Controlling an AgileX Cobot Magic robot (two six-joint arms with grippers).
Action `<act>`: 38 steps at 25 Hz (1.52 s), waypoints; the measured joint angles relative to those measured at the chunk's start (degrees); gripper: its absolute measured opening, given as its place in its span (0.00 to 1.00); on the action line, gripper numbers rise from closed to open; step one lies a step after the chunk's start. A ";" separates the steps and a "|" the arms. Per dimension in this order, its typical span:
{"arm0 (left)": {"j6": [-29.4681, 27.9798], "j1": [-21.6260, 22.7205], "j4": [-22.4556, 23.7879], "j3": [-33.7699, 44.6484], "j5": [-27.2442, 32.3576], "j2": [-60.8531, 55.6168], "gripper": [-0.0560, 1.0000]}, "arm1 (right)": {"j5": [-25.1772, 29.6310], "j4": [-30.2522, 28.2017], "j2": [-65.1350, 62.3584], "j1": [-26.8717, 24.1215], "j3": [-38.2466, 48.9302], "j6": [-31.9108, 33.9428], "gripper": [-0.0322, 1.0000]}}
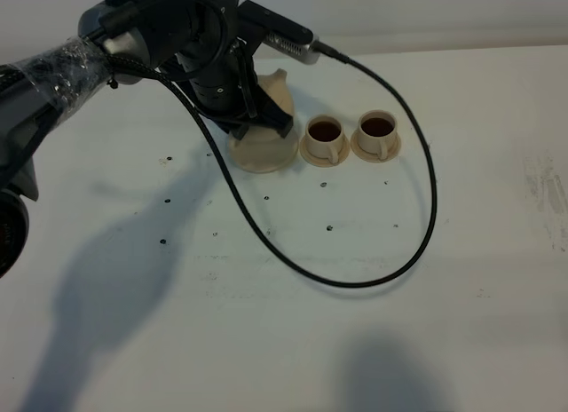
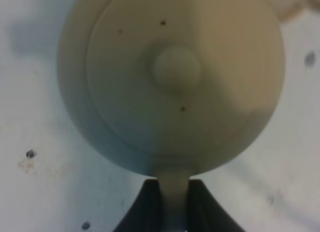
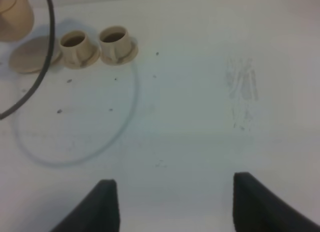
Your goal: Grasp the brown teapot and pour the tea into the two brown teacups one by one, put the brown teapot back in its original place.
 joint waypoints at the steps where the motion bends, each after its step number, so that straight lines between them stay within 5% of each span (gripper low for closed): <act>1: -1.03 0.05 0.00 0.00 -0.51 0.00 0.15 | 0.00 0.00 0.00 0.00 0.00 0.00 0.54; 15: -8.45 1.59 -0.42 0.05 -3.15 4.63 0.15 | 0.00 0.00 0.00 0.00 0.00 0.00 0.54; 38: -6.44 2.63 -4.51 0.05 -7.21 7.16 0.15 | 0.00 0.00 0.00 0.00 0.00 0.00 0.54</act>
